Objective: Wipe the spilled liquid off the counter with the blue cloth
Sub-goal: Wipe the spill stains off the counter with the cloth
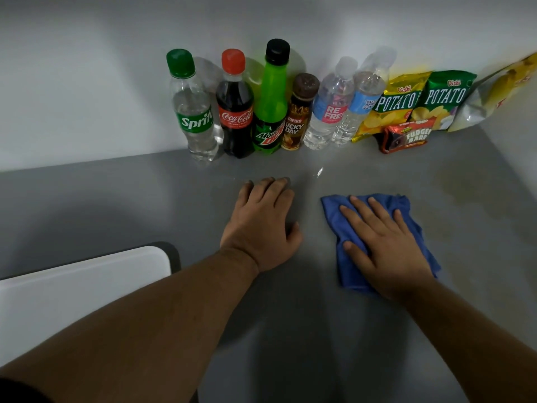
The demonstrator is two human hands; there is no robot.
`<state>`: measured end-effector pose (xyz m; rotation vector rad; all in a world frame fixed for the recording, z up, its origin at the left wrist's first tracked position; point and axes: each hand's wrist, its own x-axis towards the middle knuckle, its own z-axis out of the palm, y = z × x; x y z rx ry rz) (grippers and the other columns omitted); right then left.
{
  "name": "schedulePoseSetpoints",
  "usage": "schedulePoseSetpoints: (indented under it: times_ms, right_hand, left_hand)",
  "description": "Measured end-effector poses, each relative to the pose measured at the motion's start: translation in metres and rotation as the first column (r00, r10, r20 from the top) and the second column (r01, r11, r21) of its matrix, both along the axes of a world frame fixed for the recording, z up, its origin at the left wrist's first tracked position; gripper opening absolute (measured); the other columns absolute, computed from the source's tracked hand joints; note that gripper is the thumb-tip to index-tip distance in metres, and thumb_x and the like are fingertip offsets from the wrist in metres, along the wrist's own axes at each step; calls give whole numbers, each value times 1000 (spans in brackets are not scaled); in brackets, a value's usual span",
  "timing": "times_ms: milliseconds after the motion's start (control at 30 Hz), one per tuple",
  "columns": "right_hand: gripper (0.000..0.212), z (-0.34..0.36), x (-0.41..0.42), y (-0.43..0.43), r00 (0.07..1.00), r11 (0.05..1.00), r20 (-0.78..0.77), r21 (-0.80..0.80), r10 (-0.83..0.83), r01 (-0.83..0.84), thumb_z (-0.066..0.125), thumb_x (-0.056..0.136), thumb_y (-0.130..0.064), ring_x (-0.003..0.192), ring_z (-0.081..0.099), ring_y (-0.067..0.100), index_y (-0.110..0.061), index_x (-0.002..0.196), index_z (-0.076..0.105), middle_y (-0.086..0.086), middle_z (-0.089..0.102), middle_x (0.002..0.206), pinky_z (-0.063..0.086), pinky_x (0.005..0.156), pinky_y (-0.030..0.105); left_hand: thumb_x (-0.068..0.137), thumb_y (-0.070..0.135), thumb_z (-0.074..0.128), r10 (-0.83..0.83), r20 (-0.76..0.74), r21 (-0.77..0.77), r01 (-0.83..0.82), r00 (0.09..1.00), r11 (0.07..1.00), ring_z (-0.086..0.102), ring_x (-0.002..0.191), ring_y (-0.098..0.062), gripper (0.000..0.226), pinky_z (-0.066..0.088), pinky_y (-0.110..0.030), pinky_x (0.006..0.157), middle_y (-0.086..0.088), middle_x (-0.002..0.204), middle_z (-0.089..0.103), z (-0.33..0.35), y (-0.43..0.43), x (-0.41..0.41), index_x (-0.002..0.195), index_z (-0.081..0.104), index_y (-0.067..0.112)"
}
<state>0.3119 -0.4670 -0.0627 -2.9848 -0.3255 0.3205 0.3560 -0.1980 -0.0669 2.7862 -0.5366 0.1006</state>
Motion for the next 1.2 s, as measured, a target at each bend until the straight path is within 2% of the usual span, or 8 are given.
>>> schedulePoseSetpoints:
  times_ms: [233,367,467,600,767,900,1033,1200]
  right_hand:
    - [73,-4,49,41,965,964,37,-46,-259,261,12,97,-66,160,-1,28,-37,164,6,-5,2,174,-2,126,61]
    - [68,-1,19,58,995,996,49,8,-86,85,17,102,-63,160,0,24,-37,164,13,-8,7,174,-3,127,56]
    - [67,1,-8,27,1000,1000,26,13,8,-8,23,102,-65,160,4,20,-40,163,15,-13,11,172,4,128,55]
    - [74,3,7,-14,996,996,12,-19,-90,90,24,96,-71,160,7,23,-40,163,15,-11,12,173,6,126,60]
    - [75,-3,61,18,963,965,61,-18,-261,263,21,96,-68,159,5,29,-37,164,12,-5,8,174,2,125,62]
    - [70,-4,38,45,986,989,78,12,-145,144,22,101,-64,160,4,27,-35,164,16,-5,10,173,0,126,58]
    - [67,-2,-10,17,999,999,47,33,-26,24,25,103,-63,160,4,20,-38,164,17,-11,11,173,3,128,55]
    - [69,-2,-4,-22,988,990,64,20,-138,136,23,101,-65,160,7,21,-38,164,17,-10,13,173,6,127,58]
  left_hand:
    - [89,50,54,-21,-8,8,21,1000,1000,41,147,-30,68,27,-56,126,-7,158,48,0,-7,0,146,53,13]
    - [88,50,52,-1,19,-2,1,1000,1000,45,144,-30,68,30,-56,124,-8,156,50,-1,-1,0,144,55,12]
    - [87,48,54,-6,40,-20,7,999,1000,47,141,-32,65,32,-57,122,-9,154,52,-1,1,0,140,58,11]
    - [88,48,54,-12,40,-8,12,999,1000,45,142,-31,63,30,-56,123,-8,154,51,-1,1,0,139,58,12]
    - [89,51,52,-23,18,19,22,1000,1000,43,144,-30,66,29,-54,124,-8,156,48,1,0,1,143,55,13]
    - [88,50,53,-16,18,21,16,1000,1000,44,142,-31,67,30,-54,123,-8,155,49,3,-1,1,142,55,12]
    - [88,49,54,-20,16,8,20,1000,1000,46,141,-31,64,30,-54,123,-7,155,50,4,1,0,140,57,12]
    - [88,51,50,-26,16,24,26,1000,999,45,141,-32,65,27,-54,124,-8,155,50,4,-1,-1,140,57,12]
